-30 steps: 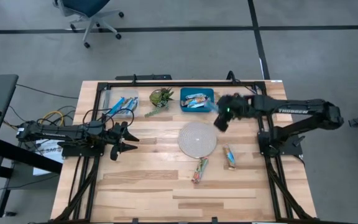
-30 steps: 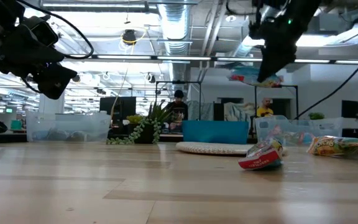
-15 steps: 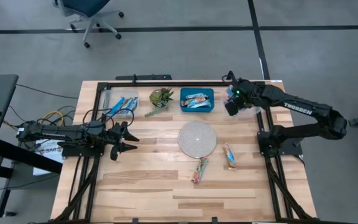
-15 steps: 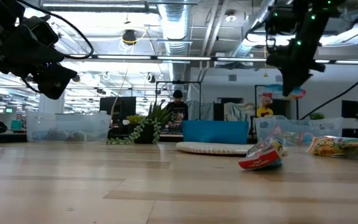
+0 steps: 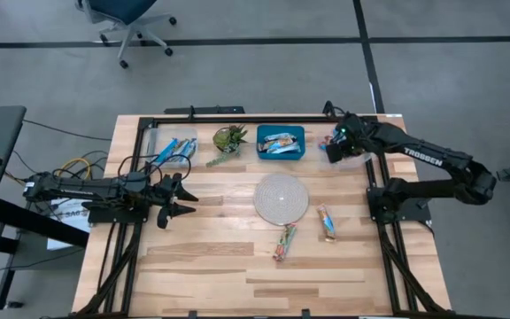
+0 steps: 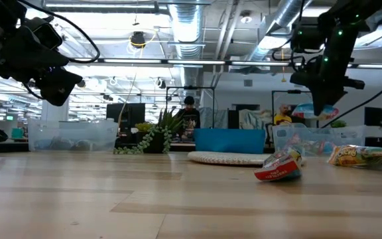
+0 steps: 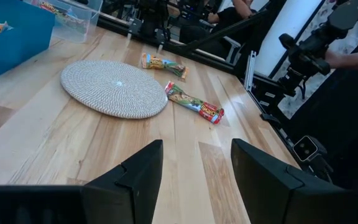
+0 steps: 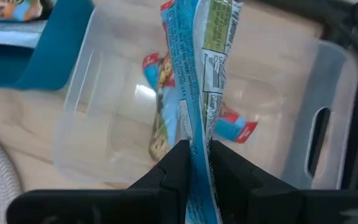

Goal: Pick and place Granola Bars by type
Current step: Put the red granola bar into the right transparent bin

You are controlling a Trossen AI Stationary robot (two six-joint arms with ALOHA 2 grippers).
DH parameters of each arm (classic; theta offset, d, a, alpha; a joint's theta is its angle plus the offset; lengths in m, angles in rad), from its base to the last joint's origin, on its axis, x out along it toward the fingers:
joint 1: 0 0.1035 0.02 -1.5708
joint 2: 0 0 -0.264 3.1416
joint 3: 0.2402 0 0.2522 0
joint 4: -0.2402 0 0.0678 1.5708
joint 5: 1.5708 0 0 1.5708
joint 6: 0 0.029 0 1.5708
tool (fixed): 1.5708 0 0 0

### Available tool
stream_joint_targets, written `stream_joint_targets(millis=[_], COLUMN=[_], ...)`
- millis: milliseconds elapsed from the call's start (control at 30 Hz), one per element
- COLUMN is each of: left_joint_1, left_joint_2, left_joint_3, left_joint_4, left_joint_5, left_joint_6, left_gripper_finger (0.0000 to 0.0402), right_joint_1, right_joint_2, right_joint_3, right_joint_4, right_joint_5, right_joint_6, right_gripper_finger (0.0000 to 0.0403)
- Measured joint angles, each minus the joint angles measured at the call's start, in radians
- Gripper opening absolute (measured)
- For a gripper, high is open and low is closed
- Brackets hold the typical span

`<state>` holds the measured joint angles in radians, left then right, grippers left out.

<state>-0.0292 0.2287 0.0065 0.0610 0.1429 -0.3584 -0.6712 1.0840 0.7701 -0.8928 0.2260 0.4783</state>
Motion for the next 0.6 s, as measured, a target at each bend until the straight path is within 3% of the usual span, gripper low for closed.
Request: stream_joint_targets(millis=[200,433,600], left_joint_1=[0.0,0.0,0.0], left_joint_2=[0.0,0.0,0.0], left_joint_3=[0.0,0.0,0.0], left_joint_4=[0.0,0.0,0.0], left_joint_5=[0.0,0.0,0.0], left_joint_6=[0.0,0.0,0.0], left_gripper_finger=[0.0183,0.0183,0.0183], right_joint_1=[-0.001,-0.021,-0.013], right_joint_2=[0.0,0.0,0.0], right_joint_3=[-0.006,-0.006,-0.004], right_joint_4=[0.01,0.012,0.045], right_joint_5=[-0.012,-0.019,-0.099], right_joint_6=[0.019,0.022,0.046], right_gripper_finger=[0.0068,0.0119,0.015])
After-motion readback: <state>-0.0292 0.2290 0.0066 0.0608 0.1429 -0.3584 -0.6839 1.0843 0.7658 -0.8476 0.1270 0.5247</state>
